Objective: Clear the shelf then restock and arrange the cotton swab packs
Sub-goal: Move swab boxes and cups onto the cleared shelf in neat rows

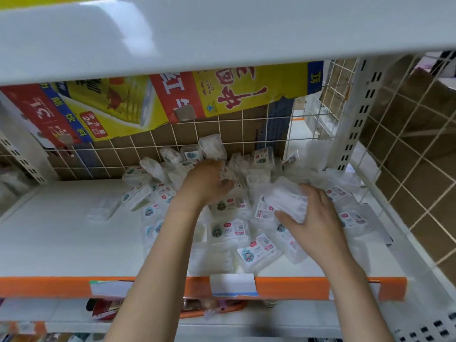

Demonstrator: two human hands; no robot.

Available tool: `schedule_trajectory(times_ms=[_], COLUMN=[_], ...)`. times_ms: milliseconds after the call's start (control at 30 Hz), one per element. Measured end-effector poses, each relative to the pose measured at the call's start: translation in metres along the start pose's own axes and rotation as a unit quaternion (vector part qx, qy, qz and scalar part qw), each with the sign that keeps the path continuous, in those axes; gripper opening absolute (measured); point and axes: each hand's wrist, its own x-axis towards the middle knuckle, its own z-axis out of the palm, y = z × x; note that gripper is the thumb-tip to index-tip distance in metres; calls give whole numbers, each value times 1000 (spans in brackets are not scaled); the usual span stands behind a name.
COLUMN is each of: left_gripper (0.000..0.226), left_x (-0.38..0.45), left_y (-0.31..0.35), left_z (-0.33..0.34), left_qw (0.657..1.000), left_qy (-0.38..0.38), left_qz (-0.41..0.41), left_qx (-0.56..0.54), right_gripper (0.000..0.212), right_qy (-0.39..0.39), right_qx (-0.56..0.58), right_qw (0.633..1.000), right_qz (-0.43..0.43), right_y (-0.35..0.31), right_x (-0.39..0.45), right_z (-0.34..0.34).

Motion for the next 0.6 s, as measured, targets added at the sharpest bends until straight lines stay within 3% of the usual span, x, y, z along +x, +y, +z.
schedule_trajectory(times_ms=[100, 200, 400, 500, 600], left_gripper=[71, 79, 87, 85, 98], left_x=[19, 26, 33, 36, 31], left_y=[6, 9, 5, 1, -3], left_z=[-5, -4, -2, -4, -9], left_qw=[994, 986, 984, 990, 995], left_qy=[-109, -155, -169, -137, -86], left_qz=[-28, -44, -37, -23, -48], left_qx=[9, 32, 28, 21, -4], right_gripper=[66, 64, 64, 64, 62], right_qy=[17, 30, 31, 17, 4], right_qx=[3, 9, 19, 28, 47], right_qw=[1000, 1000, 999, 999, 999], right_qz=[4, 4, 3, 4, -5], right_y=[6, 9, 8, 3, -5], right_x=[-2, -3, -2, -1, 2], right_z=[-8, -13, -13, -9, -4])
